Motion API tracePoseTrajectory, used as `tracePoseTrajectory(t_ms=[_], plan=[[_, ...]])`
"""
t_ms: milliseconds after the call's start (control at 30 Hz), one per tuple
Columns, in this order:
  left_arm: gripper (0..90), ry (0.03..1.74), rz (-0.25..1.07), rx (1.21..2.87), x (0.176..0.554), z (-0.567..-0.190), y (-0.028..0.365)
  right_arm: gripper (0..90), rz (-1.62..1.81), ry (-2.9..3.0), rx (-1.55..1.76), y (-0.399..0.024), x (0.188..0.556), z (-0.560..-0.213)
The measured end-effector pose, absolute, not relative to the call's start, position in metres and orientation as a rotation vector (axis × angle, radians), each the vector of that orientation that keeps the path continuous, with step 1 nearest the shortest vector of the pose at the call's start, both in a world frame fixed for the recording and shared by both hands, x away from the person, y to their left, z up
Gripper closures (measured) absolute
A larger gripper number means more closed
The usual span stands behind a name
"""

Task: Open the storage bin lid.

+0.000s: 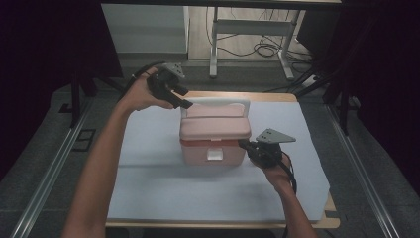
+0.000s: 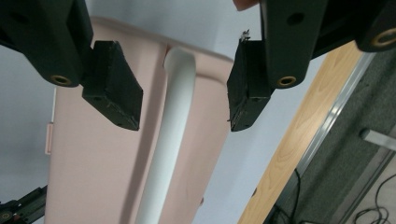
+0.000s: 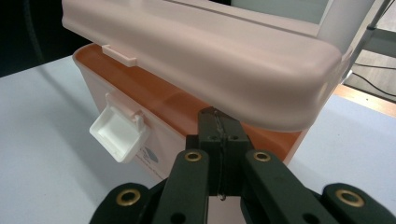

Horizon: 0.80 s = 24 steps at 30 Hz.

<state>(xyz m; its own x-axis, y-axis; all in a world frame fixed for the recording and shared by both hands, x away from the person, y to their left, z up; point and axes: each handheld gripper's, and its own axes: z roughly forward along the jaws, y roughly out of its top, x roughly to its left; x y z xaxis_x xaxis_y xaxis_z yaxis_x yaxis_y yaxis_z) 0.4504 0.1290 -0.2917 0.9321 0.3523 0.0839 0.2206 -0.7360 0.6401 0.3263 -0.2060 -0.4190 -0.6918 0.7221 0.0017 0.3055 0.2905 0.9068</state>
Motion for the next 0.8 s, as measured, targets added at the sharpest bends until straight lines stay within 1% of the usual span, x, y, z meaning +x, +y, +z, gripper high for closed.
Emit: tracePoseTrajectory(t_ms=[333,433,567,733,767,800], plan=[[38.5,0.496,0.253,2.368,0.430,-0.303,0.164,89.9,1.362,2.156,0.923,-0.206,0.325,-0.419],[38.1,0.507,0.265,2.370,0.423,-0.307,0.172,89.9,1.353,2.158,0.922,-0.206,0.324,-0.419],[38.1,0.551,0.265,2.333,0.408,-0.320,0.190,89.9,1.339,2.161,0.922,-0.206,0.323,-0.417],[43.0,0.610,0.271,2.322,0.395,-0.334,0.198,89.9,1.330,2.159,0.922,-0.206,0.323,-0.417],[45.3,0.627,0.270,2.310,0.392,-0.338,0.200,90.0,1.331,2.157,0.924,-0.206,0.322,-0.417],[49.9,0.633,0.271,2.309,0.389,-0.342,0.201,89.9,1.330,2.157,0.923,-0.206,0.322,-0.417]])
